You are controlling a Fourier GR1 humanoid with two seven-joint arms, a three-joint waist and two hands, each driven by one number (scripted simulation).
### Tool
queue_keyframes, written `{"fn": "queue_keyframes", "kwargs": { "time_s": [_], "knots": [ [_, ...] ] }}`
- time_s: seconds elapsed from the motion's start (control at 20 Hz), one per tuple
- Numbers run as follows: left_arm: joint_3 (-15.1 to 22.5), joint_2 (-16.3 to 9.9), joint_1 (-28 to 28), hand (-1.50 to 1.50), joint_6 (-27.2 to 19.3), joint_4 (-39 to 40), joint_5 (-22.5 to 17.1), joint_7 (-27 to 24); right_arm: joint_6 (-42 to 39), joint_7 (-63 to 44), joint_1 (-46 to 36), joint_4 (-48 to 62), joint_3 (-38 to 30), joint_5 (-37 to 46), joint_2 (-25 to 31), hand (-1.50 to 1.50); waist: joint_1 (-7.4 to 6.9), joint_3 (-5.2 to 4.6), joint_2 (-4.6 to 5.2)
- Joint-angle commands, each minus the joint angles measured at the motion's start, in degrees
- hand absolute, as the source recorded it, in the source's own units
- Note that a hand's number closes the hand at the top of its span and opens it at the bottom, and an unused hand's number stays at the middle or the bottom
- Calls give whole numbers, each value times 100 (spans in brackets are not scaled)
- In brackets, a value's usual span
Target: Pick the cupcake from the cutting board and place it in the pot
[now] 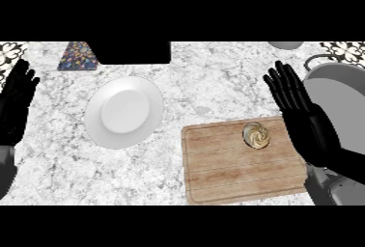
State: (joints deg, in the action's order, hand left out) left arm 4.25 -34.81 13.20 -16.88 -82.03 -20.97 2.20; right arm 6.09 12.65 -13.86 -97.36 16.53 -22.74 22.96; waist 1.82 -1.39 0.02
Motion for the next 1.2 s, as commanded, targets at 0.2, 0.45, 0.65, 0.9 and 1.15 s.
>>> {"fn": "queue_keyframes", "kwargs": {
  "time_s": [0.2, 0.45, 0.65, 0.9, 1.15],
  "knots": [
    [230, 519, 197, 0, -183, -491, 28, 117, -1896, 711, -1129, 2702, -1058, -392, 971, 150, -521, 161, 127],
    [483, 827, 319, 0, -281, -646, -10, 389, -1228, 2307, -822, 3914, -787, 1284, 1096, -150, -509, 178, 145],
    [490, 933, 174, 0, -300, -656, 30, 336, -1975, 3948, -1136, 5054, -950, 1362, 1108, -150, -478, 168, 103],
    [279, 747, -112, 0, -310, -997, 28, 623, -2852, 4333, -1999, 5739, -892, 1743, 1607, -150, -390, 150, 36],
    [219, 808, -12, 0, -253, -839, 14, 607, -3510, 3305, -2268, 5109, -116, 2331, 2264, -150, -275, 132, -2]
  ]
}}
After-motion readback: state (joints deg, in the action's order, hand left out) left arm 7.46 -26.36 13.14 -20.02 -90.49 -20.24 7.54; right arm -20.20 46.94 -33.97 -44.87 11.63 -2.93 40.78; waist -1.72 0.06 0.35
